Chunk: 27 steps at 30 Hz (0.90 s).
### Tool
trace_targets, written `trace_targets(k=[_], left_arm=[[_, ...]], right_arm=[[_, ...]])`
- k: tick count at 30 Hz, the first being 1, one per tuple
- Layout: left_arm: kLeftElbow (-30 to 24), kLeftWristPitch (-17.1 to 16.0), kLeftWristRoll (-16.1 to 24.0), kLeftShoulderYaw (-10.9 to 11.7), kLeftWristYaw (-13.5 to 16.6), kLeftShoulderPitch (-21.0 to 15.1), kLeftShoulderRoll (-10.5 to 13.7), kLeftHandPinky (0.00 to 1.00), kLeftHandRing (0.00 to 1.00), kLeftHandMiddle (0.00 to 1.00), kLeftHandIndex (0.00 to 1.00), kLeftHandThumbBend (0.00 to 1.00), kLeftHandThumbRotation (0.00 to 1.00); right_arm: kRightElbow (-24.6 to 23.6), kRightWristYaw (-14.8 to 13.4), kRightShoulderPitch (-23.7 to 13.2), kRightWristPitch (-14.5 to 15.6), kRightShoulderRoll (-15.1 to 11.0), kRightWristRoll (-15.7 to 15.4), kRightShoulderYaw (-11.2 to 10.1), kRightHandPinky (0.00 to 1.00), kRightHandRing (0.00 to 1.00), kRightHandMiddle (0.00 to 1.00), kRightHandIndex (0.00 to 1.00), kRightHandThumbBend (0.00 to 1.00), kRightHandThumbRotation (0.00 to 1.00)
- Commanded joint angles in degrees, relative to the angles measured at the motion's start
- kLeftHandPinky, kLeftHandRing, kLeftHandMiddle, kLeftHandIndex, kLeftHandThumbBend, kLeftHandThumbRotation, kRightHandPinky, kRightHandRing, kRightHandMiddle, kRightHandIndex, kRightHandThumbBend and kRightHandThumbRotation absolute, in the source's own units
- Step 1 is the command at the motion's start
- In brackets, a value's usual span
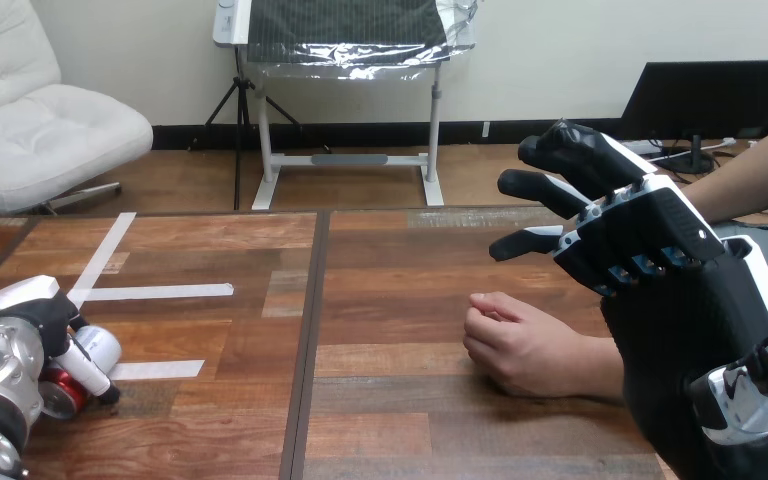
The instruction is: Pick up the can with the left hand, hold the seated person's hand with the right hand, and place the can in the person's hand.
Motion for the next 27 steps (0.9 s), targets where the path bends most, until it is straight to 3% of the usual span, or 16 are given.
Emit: trace_targets(k=[1, 10, 15, 27], left_arm=[[0.4, 0.5, 0.0, -0.1, 1.3, -1.8, -1.0, 0.36, 0.48, 0.59, 0.7, 0.7, 0.0], [0.3, 1.7, -0.6, 0.5, 2.5, -1.8, -1.4, 0.36, 0.48, 0.58, 0.62, 0.7, 0.0], [0.3, 2.3, -1.0, 0.8, 3.1, -1.8, -1.6, 0.33, 0.43, 0.53, 0.57, 0.7, 0.0], [-0.1, 2.9, -1.6, 0.8, 5.2, -1.4, -2.1, 0.28, 0.37, 0.47, 0.55, 0.67, 0.0]], right_arm=[[-1.4, 0.1, -2.7, -0.6, -0.1, 0.9, -0.5, 0.62, 0.82, 0.85, 0.83, 1.0, 0.91], [-1.4, 0.1, -2.7, -0.7, -0.1, 0.7, -0.6, 0.63, 0.82, 0.85, 0.83, 1.0, 0.91], [-1.7, -0.3, -2.6, -0.4, 0.0, 0.5, -0.5, 0.63, 0.82, 0.85, 0.83, 1.0, 0.91], [-1.4, -0.3, -2.6, -1.0, 0.1, 0.1, -0.6, 0.63, 0.82, 0.85, 0.83, 1.0, 0.91]])
